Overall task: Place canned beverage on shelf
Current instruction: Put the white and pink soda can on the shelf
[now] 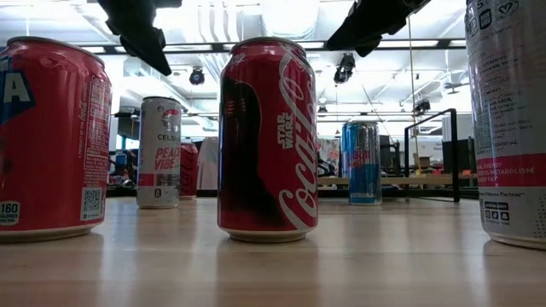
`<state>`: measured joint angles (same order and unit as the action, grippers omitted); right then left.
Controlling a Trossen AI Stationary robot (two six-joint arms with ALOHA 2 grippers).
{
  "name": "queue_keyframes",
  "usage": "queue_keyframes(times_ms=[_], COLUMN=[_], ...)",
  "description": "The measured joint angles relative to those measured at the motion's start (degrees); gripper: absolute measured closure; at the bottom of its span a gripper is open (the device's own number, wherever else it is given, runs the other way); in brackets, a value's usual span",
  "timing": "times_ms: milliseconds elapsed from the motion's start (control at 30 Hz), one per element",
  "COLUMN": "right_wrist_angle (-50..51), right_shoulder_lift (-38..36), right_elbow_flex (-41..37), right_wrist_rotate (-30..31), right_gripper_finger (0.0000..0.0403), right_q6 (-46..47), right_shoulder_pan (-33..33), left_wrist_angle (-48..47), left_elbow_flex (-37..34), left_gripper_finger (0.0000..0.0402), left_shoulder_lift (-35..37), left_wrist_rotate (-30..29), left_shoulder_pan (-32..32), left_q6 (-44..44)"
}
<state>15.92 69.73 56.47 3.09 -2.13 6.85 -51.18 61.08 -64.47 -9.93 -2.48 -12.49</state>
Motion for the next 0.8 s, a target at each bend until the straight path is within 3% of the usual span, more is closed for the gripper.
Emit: queue_keyframes(times_ms=[133,500,633,800], right_wrist_angle=[0.0,0.0,0.0,0.0], right_shoulder_lift=[0.0,0.0,0.0,0.0], right_elbow_flex=[0.0,0.0,0.0,0.0], right_wrist_rotate=[0.0,0.0,0.0,0.0], right_gripper_finger=[0.0394,0.0394,0.0394,0.0394], right_q6=[0.0,0.0,0.0,0.0], right_shoulder_pan=[0.0,0.0,0.0,0.0], left_wrist_angle=[-0.2,-1.0,-1.9,-2.1], left_elbow_flex=[0.0,0.0,0.0,0.0], left_gripper_finger=[0.0230,0.0052,0.0026,0.0024], left_shoulder_lift=[0.0,-2.8,-4.3,-5.7], left_wrist_rotate=[-0.5,-1.6,-1.6,-2.6], left_shoulder_pan=[0.0,0.0,0.0,0.1], left_q6=[0.0,0.0,0.0,0.0])
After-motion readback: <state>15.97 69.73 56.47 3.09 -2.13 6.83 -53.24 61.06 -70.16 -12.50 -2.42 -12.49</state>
